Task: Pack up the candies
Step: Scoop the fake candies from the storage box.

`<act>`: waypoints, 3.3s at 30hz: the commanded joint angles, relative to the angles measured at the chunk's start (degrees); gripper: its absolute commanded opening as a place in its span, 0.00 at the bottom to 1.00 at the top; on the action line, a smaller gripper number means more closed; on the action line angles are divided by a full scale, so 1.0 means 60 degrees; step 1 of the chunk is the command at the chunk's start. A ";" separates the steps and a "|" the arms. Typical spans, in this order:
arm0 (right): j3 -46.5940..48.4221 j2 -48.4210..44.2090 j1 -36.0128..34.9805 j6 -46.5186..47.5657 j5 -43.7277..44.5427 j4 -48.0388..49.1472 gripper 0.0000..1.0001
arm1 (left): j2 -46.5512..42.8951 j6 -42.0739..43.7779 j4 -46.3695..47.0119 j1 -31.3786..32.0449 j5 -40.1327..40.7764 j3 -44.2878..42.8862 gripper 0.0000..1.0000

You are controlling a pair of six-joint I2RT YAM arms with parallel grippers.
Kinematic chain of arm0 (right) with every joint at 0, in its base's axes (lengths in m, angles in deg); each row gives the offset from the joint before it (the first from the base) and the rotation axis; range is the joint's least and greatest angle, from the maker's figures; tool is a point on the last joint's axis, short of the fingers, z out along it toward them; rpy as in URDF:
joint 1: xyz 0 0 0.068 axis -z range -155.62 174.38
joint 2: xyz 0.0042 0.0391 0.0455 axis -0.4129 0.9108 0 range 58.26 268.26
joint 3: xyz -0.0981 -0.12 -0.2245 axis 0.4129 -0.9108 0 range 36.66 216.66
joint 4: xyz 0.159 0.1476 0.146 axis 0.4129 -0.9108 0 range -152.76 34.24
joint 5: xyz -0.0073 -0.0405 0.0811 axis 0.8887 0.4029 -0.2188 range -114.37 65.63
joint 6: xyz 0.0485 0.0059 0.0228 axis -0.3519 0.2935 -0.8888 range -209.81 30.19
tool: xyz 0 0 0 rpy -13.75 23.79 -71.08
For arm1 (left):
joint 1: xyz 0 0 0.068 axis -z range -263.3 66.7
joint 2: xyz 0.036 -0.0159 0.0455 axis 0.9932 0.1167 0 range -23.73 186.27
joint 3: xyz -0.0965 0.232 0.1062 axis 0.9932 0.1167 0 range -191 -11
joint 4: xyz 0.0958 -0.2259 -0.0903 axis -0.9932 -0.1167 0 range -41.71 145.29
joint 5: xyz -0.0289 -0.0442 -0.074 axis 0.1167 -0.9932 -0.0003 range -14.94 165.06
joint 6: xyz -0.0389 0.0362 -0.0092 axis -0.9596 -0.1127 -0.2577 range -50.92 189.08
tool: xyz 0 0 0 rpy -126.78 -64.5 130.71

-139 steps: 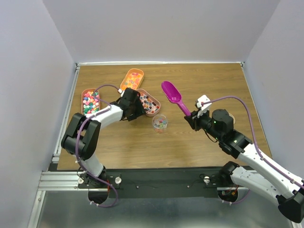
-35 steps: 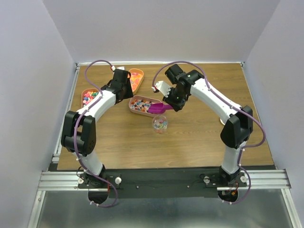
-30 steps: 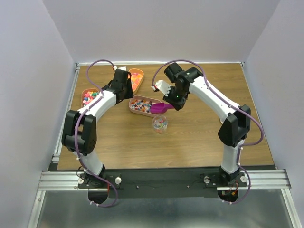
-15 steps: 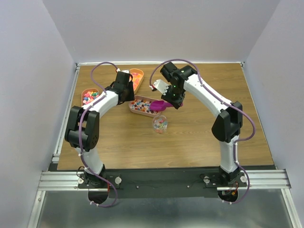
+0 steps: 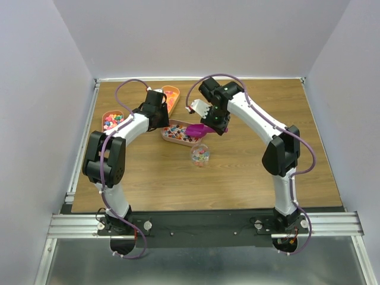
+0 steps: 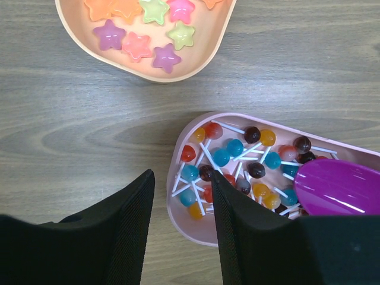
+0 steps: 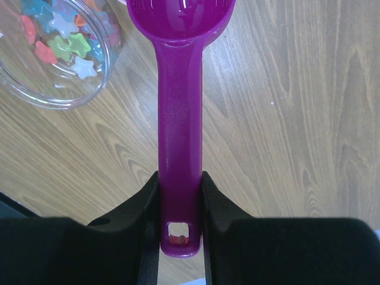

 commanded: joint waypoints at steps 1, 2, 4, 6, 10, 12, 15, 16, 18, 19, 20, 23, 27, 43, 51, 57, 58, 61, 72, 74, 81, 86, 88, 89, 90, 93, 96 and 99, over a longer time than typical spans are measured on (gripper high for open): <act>0.0007 -0.0727 -0.0012 0.0203 0.0514 -0.0388 0.01 | 0.0064 -0.0080 0.0090 -0.0019 -0.0145 0.0008 0.50; -0.0095 -0.0931 -0.0012 0.0189 0.0645 -0.0300 0.01 | 0.0049 -0.0080 0.0090 -0.0020 -0.0101 0.0023 0.50; -0.0227 -0.1151 0.0003 0.0174 0.0690 -0.0022 0.01 | 0.0020 -0.0065 0.0104 -0.0020 -0.0086 0.0067 0.49; -0.0461 -0.1503 -0.0012 0.0203 0.0544 0.0154 0.01 | -0.0024 -0.0109 0.0148 -0.0020 -0.0115 0.0110 0.49; -0.0974 -0.1855 0.0003 0.0116 0.0368 0.0360 0.01 | 0.0078 -0.0197 0.0163 0.0010 -0.0335 0.0169 0.47; -0.1150 -0.1928 -0.0012 0.0028 0.0251 0.0404 0.01 | 0.0151 -0.0211 0.0148 0.0024 -0.0364 0.0140 0.47; -0.1414 -0.2031 -0.0012 -0.0104 0.0090 0.0419 0.01 | 0.0181 -0.0226 0.0148 0.0068 -0.0452 0.0155 0.46; -0.1545 -0.2162 -0.0012 -0.0162 -0.0201 0.0448 0.01 | 0.0195 -0.0241 0.0163 0.0083 -0.0510 0.0169 0.46; -0.1634 -0.2251 0.0003 -0.0236 -0.0233 0.0463 0.01 | 0.0196 -0.0270 0.0236 0.0141 -0.0657 0.0213 0.46; -0.1663 -0.2280 0.0003 -0.0280 -0.0204 0.0463 0.01 | 0.0210 -0.0285 0.0251 0.0156 -0.0657 0.0228 0.45; -0.1721 -0.2266 0.0003 -0.0309 -0.0116 0.0448 0.01 | 0.0210 -0.0299 0.0294 0.0185 -0.1078 0.0228 0.45; -0.1635 -0.2062 0.0003 -0.0397 -0.0101 0.0258 0.01 | 0.0240 -0.0358 0.0353 0.0288 -0.1301 0.0257 0.45; -0.1401 -0.1871 0.0003 -0.0441 -0.0130 0.0185 0.01 | 0.0269 -0.0431 0.0528 0.0464 -0.1594 0.0345 0.45; -0.1209 -0.1533 -0.0012 -0.0207 -0.0160 0.0214 0.01 | -0.0187 0.0446 -0.0511 0.0142 0.1672 -0.0197 0.44; -0.0990 -0.1358 -0.0012 -0.0163 -0.0262 0.0214 0.01 | 0.0400 0.0857 -0.0628 0.0112 0.0720 -0.0446 0.43; -0.0960 -0.1270 -0.0012 -0.0163 -0.0277 0.0214 0.01 | 0.0737 0.0770 -0.0570 0.0112 -0.0085 -0.0533 0.40; -0.0946 -0.1270 -0.0012 -0.0177 -0.0277 0.0199 0.01 | 0.0810 0.0726 -0.0570 0.0112 -0.0115 -0.0548 0.37; -0.0990 -0.1299 -0.0012 -0.0178 -0.0291 0.0199 0.01 | 0.0884 0.0668 -0.0570 0.0127 -0.0203 -0.0578 0.32; -0.1063 -0.1299 -0.0012 -0.0441 -0.0146 -0.0006 0.01 | 0.0605 0.0068 -0.0292 0.0668 -0.0057 -0.0314 0.10; -0.1077 -0.1314 -0.0012 -0.0528 -0.0130 -0.0137 0.01 | 0.0606 -0.0064 -0.0262 0.0844 -0.0028 -0.0314 0.10; -0.1253 -0.1387 -0.0012 -0.0676 0.0323 -0.0226 0.01 | 0.0342 -0.0475 -0.0145 0.0962 0.0250 -0.0329 0.10; -0.1545 -0.1577 -0.0012 -0.0676 0.0602 -0.0240 0.01 | 0.0327 -0.0183 -0.0247 0.1196 0.0747 -0.0431 0.12; -0.1837 -0.1738 -0.0012 -0.0661 0.0820 -0.0153 0.01 | 0.0400 0.0080 -0.0248 0.1298 0.0866 -0.0446 0.13; -0.1926 -0.1782 -0.0012 -0.0603 0.0865 -0.0109 0.01 | 0.0430 0.0183 -0.0247 0.1400 0.0852 -0.0446 0.13; -0.1985 -0.1869 -0.0012 -0.0559 0.0880 -0.0080 0.01 | 0.0488 0.0358 -0.0218 0.1459 0.0837 -0.0432 0.14; -0.2146 -0.1987 -0.0012 -0.0456 0.0910 0.0038 0.01 | 0.0664 0.0520 -0.0233 0.1650 0.0837 -0.0548 0.15; -0.2337 -0.2075 -0.0012 -0.0383 0.1100 0.0140 0.01 | 0.0723 0.0667 -0.0233 0.1738 0.0924 -0.0695 0.16; -0.2440 -0.2104 -0.0012 -0.0324 0.1188 0.0199 0.01 | 0.0752 0.0813 -0.0189 0.1811 0.0954 -0.0870 0.16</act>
